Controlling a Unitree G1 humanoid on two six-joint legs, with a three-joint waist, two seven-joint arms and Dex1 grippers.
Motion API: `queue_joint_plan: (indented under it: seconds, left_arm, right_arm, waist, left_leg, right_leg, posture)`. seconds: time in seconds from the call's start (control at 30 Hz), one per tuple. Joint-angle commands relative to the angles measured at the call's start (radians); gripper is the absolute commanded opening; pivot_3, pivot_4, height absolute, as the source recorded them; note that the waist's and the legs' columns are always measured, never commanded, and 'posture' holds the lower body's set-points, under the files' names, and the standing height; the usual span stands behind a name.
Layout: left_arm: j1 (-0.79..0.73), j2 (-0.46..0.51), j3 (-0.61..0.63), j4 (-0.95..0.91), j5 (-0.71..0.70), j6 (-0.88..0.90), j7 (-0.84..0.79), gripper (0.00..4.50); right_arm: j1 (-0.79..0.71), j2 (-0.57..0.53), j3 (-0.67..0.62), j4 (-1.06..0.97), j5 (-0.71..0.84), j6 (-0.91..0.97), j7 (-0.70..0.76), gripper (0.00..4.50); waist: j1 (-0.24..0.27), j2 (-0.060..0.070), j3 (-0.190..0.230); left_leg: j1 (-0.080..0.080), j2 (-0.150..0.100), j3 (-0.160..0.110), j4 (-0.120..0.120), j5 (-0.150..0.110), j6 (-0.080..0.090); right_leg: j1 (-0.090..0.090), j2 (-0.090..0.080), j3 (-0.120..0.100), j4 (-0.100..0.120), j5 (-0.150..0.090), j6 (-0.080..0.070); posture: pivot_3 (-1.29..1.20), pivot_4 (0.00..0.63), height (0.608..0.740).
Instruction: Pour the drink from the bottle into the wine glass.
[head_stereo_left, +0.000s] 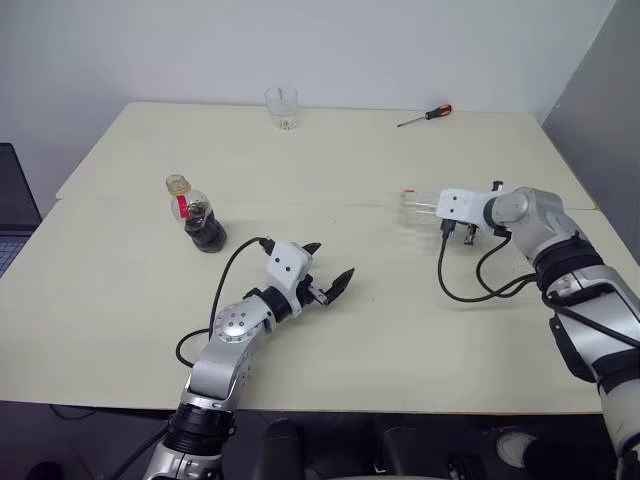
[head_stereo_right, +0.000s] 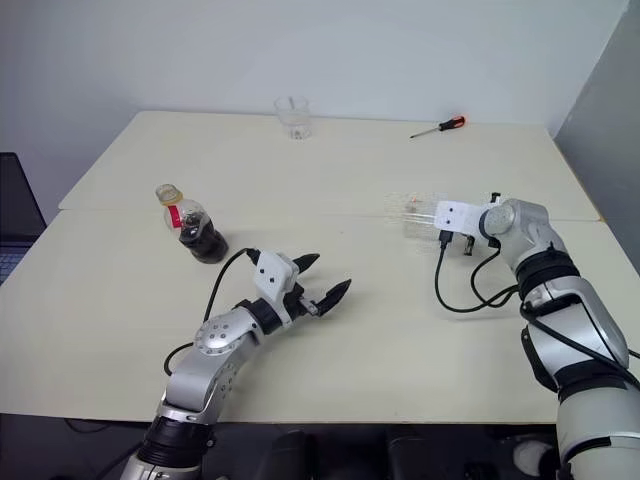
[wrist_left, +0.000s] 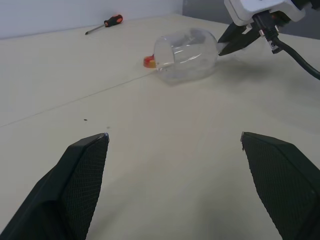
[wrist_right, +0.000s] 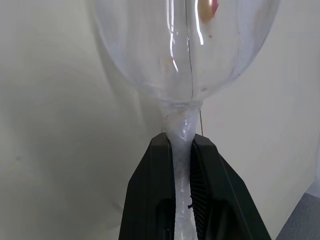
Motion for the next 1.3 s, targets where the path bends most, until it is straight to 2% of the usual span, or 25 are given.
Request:
queue_joint_plan:
  seconds: [0.03, 0.2, 0.33, 0.53, 0.63, 0.7, 0.83, 0.9, 1.07, 1.3]
  left_arm:
    - [-0.004, -0.001, 0.000, -0.041, 0.007, -0.013, 0.002, 4.50]
    - [-0.003, 0.002, 0.003, -0.041, 0.009, -0.014, 0.001, 4.50]
    - [-0.002, 0.007, 0.006, -0.042, 0.012, -0.014, 0.001, 4.50]
    - [0.000, 0.008, 0.007, -0.037, 0.016, -0.015, 0.001, 4.50]
    - [-0.002, 0.007, 0.010, -0.035, 0.016, -0.017, 0.002, 4.50]
    - [-0.002, 0.008, 0.012, -0.035, 0.016, -0.019, 0.003, 4.50]
    - [0.014, 0.011, 0.044, -0.053, -0.005, -0.009, 0.012, 4.50]
    - [0.023, 0.011, 0.073, -0.064, -0.023, 0.001, 0.019, 4.50]
    - [0.085, 0.012, 0.276, -0.198, -0.190, 0.066, 0.072, 4.50]
    - [0.081, 0.031, 0.359, -0.232, -0.288, 0.132, 0.090, 4.50]
  right_arm:
    - [-0.018, 0.000, -0.016, -0.001, 0.004, -0.014, -0.023, 0.14]
    - [0.014, 0.013, -0.098, -0.085, 0.094, 0.027, -0.009, 0.14]
    - [0.056, 0.081, -0.285, -0.275, 0.324, 0.192, 0.070, 0.14]
    - [0.109, 0.243, -0.424, -0.512, 0.523, 0.370, 0.021, 0.14]
    - [0.135, 0.382, -0.459, -0.574, 0.607, 0.383, -0.055, 0.14]
    - [0.153, 0.462, -0.471, -0.575, 0.629, 0.351, -0.116, 0.14]
    - [0.198, 0.538, -0.406, -0.532, 0.590, 0.299, -0.171, 0.14]
    - [0.202, 0.557, -0.389, -0.503, 0.586, 0.272, -0.188, 0.14]
    - [0.170, 0.578, -0.430, -0.375, 0.623, 0.191, -0.232, 0.14]
    - [0.146, 0.615, -0.472, -0.235, 0.675, 0.078, -0.203, 0.14]
  waist:
    - [0.000, 0.000, 0.000]
    - [-0.001, 0.000, 0.000]
    - [-0.006, 0.000, 0.000]
    - [-0.012, 0.001, 0.000]
    - [-0.011, 0.000, 0.000]
    - [-0.013, 0.001, 0.000]
    - [-0.009, 0.001, 0.000]
    - [-0.008, 0.001, 0.000]
    - [-0.011, 0.000, 0.000]
    - [-0.017, 0.000, 0.000]
  left_leg:
    - [0.000, 0.000, 0.000, 0.000, 0.000, 0.000]
    - [0.000, 0.000, 0.000, 0.000, 0.000, 0.000]
    - [0.000, 0.001, 0.000, 0.000, 0.000, 0.000]
    - [0.000, 0.001, -0.002, 0.000, 0.000, 0.000]
    - [0.000, 0.001, -0.002, 0.000, 0.000, 0.000]
    - [-0.001, 0.000, -0.002, 0.000, 0.000, 0.000]
    - [-0.001, 0.000, -0.002, 0.000, 0.000, 0.000]
    - [-0.001, 0.000, -0.002, 0.000, 0.000, 0.000]
    - [-0.002, 0.001, -0.002, 0.000, 0.000, 0.000]
    - [-0.002, 0.001, -0.002, 0.000, 0.000, 0.000]
  right_leg:
    - [0.000, 0.000, 0.000, 0.000, 0.000, 0.000]
    - [0.000, 0.000, 0.000, 0.000, 0.000, 0.000]
    - [0.000, 0.000, 0.000, 0.000, 0.000, 0.000]
    - [0.000, 0.000, -0.001, 0.002, 0.000, 0.000]
    - [0.000, 0.000, -0.002, 0.001, 0.000, 0.000]
    - [0.000, 0.000, -0.002, 0.001, 0.000, 0.000]
    - [0.000, 0.000, -0.002, 0.001, 0.000, 0.000]
    - [0.000, 0.000, -0.002, 0.001, 0.000, 0.000]
    - [-0.001, 0.000, -0.002, 0.001, 0.000, 0.000]
    - [-0.001, 0.000, -0.002, 0.001, 0.000, 0.000]
  posture:
    - [0.00, 0.150, 0.740]
    - [0.00, 0.150, 0.740]
    - [0.00, 0.150, 0.740]
    - [0.00, 0.150, 0.740]
    - [0.00, 0.150, 0.740]
    - [0.00, 0.150, 0.740]
    - [0.00, 0.150, 0.740]
    - [0.00, 0.150, 0.740]
    - [0.00, 0.150, 0.740]
    - [0.00, 0.150, 0.740]
